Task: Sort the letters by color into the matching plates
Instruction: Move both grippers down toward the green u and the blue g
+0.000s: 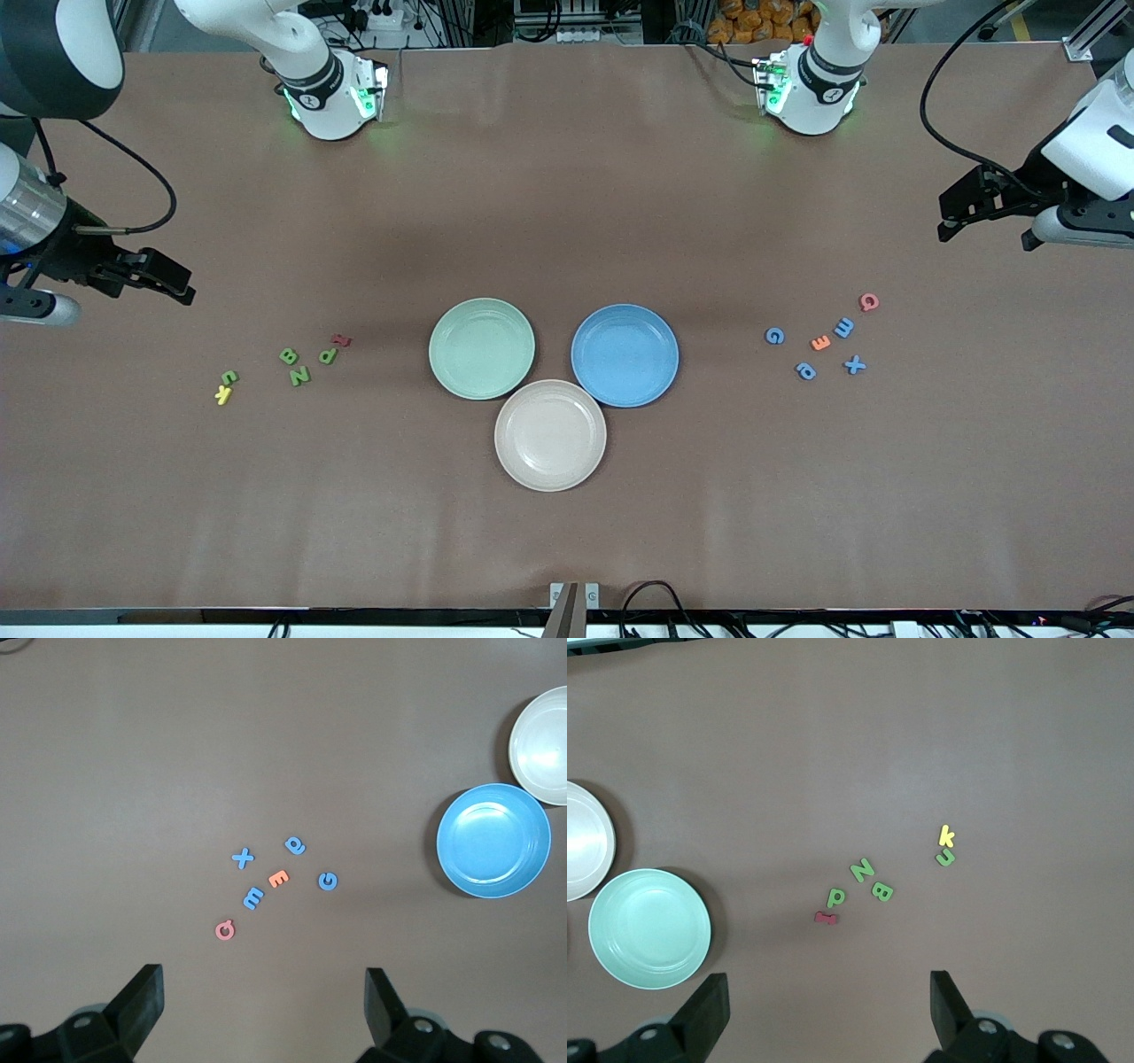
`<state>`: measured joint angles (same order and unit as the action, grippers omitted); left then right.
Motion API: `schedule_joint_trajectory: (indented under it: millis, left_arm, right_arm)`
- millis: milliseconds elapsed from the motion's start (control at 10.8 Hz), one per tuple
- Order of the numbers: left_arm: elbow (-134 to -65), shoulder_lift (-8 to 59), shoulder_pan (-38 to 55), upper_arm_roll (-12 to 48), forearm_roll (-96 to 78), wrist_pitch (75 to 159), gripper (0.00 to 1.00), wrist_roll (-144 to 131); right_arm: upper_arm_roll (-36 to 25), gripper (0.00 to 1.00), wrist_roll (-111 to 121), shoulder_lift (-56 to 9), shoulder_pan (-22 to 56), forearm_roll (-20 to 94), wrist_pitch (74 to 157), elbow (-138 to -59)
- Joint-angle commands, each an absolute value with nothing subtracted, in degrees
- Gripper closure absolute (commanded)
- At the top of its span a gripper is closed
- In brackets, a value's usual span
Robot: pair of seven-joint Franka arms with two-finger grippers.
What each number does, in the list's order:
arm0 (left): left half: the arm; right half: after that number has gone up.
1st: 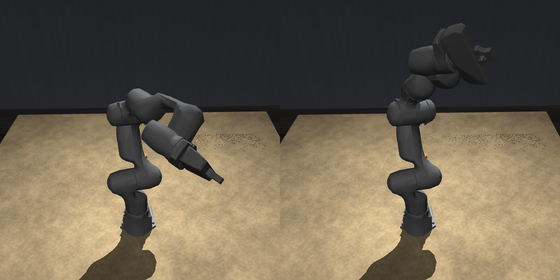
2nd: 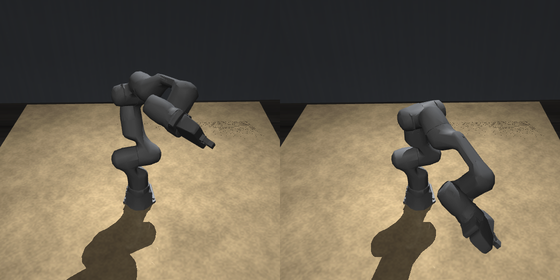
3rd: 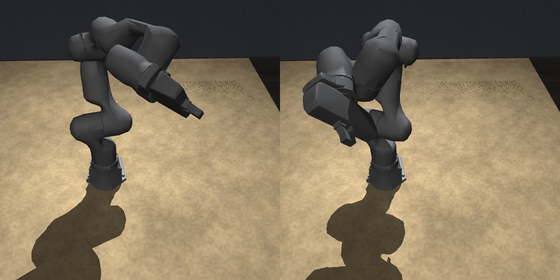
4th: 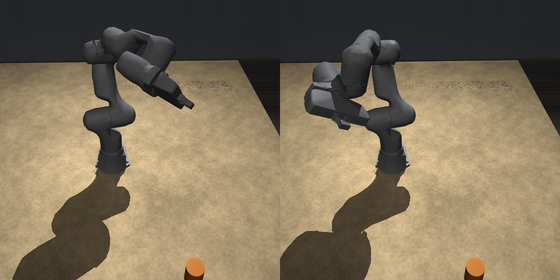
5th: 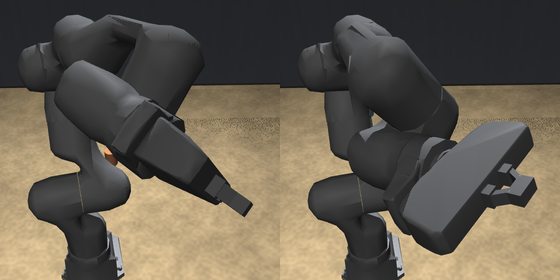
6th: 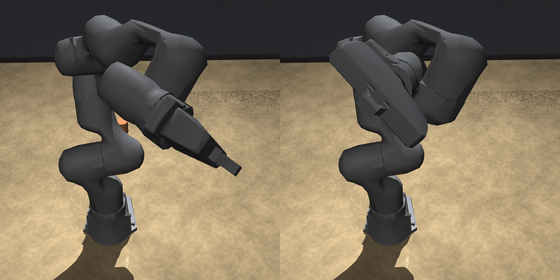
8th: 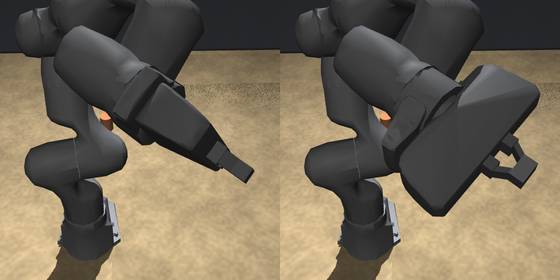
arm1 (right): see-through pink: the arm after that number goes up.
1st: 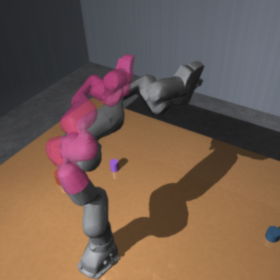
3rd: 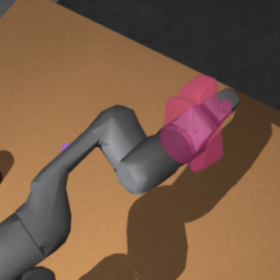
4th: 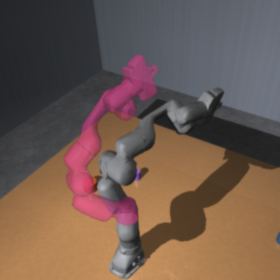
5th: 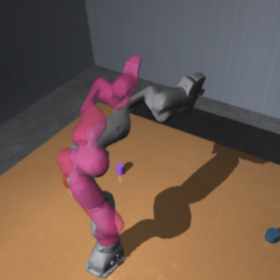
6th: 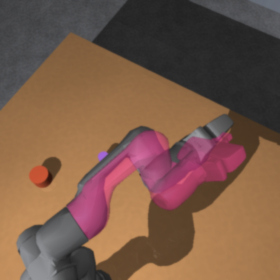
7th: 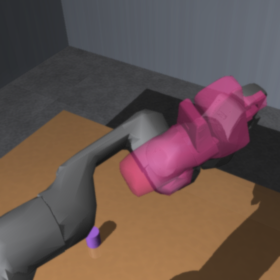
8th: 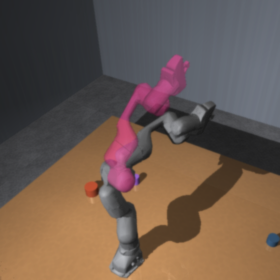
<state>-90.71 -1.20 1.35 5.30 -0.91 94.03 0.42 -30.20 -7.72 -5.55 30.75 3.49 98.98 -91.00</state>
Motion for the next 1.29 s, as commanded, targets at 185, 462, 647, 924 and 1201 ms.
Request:
schedule_joint_trajectory:
  millis: [185, 462, 647, 924, 1201]
  left_arm:
    - [-89.38, -0.18, 1.49, 5.54, -0.26, 92.72, 0.0, -2.01]
    - [-91.04, 1.31, 1.15, 5.45, 0.09, 92.72, 0.0, -1.67]
    - [-94.72, 2.02, 0.44, 5.1, 0.09, 93.68, 0.0, -1.41]
    - [-104.74, 5.24, 0.87, 5.53, -1.13, 109.69, 0.0, -24.46]
    - [-104.77, 5.27, 0.79, 5.54, -1.23, 109.78, 0.0, -19.46]
  right_arm:
    - [-30.23, 0.0, -7.29, -4.13, 30.5, 3.34, 98.53, -91.41]
    - [-30.23, 0.0, -7.29, -4.22, 30.32, 3.34, 98.44, -91.58]
    - [-30.23, 0.0, -7.21, -4.48, 29.27, 3.34, 98.7, -91.58]
    - [-29.97, 0.0, -6.86, -8.4, 26.21, 3.95, 110.54, -98.02]
    - [-29.88, 0.0, -6.94, -8.53, 26.1, 3.96, 112.06, -99.4]
